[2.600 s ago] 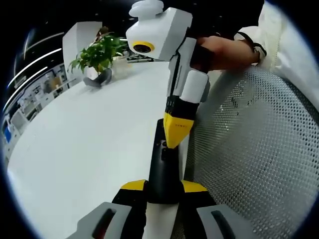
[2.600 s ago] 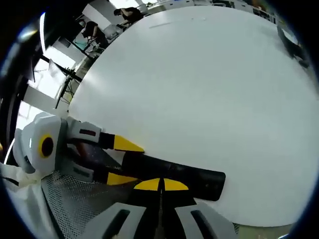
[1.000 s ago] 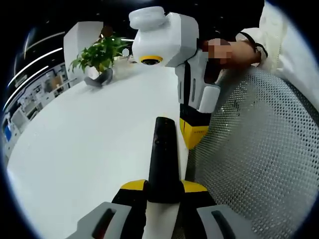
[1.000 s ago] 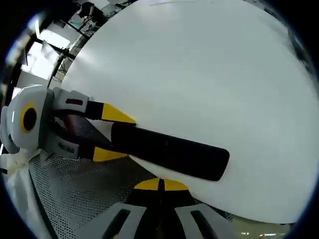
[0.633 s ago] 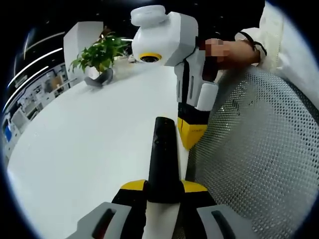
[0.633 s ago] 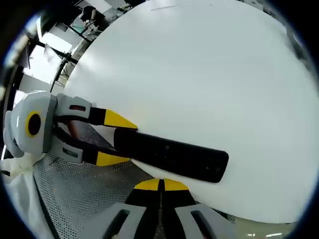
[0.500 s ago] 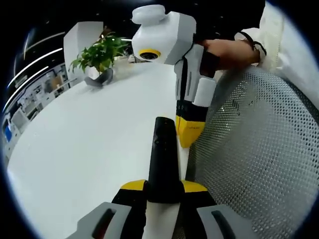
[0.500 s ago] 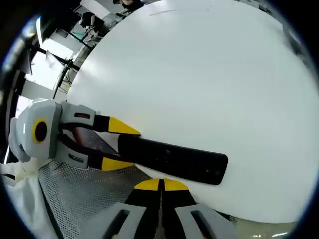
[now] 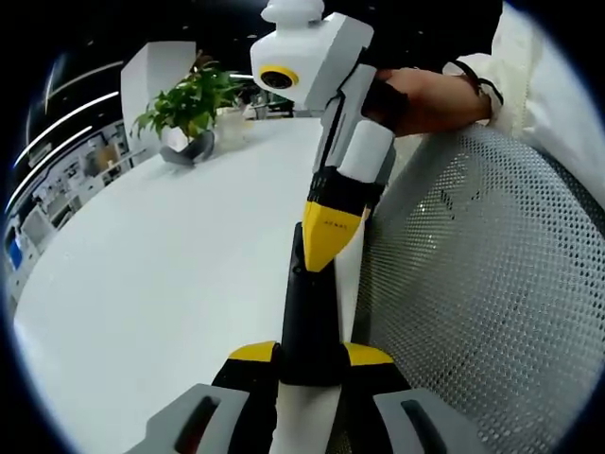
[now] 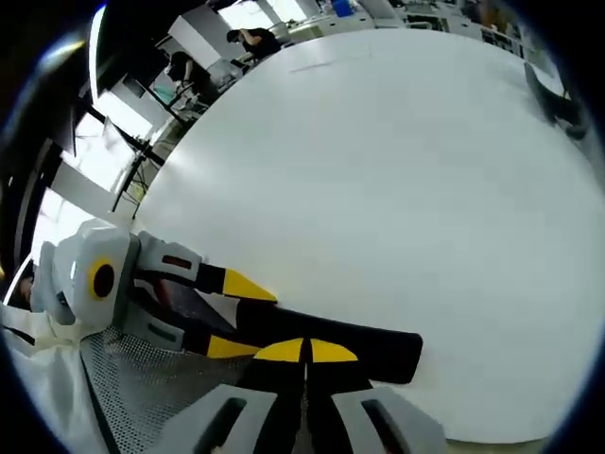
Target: Press the specified remote control buttons in sequence, fully releasing each button before pressing the next.
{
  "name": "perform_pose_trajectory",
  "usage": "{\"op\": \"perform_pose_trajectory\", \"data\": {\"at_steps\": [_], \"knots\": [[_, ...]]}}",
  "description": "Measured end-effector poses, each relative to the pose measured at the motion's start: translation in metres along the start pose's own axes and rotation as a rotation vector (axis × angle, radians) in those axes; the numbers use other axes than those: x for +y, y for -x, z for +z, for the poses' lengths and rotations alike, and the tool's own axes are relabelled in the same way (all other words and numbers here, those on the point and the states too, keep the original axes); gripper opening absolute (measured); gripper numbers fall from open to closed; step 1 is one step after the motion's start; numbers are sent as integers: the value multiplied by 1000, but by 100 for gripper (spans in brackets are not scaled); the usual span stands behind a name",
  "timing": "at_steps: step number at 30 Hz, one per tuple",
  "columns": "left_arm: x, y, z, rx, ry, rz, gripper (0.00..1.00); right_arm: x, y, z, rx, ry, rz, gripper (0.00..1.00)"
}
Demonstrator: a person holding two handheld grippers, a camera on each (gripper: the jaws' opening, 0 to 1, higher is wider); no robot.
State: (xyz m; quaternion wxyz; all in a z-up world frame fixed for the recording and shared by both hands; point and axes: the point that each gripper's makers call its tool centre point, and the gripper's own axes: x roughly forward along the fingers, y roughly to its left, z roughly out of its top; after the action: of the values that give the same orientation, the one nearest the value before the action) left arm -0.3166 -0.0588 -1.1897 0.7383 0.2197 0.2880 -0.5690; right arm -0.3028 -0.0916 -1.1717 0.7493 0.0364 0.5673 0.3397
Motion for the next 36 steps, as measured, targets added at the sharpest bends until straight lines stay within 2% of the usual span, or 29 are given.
{"op": "perform_pose_trajectory", "data": {"at_steps": [10, 29, 36], "knots": [[0, 0, 0, -1, 2, 1, 25, 6, -8, -1, 20, 25, 35, 0], [0, -1, 1, -3, 0, 1, 25, 1, -12, -1, 19, 31, 12, 0], [1, -1, 1, -2, -1, 1, 25, 1, -12, -1, 18, 22, 24, 0]]}}
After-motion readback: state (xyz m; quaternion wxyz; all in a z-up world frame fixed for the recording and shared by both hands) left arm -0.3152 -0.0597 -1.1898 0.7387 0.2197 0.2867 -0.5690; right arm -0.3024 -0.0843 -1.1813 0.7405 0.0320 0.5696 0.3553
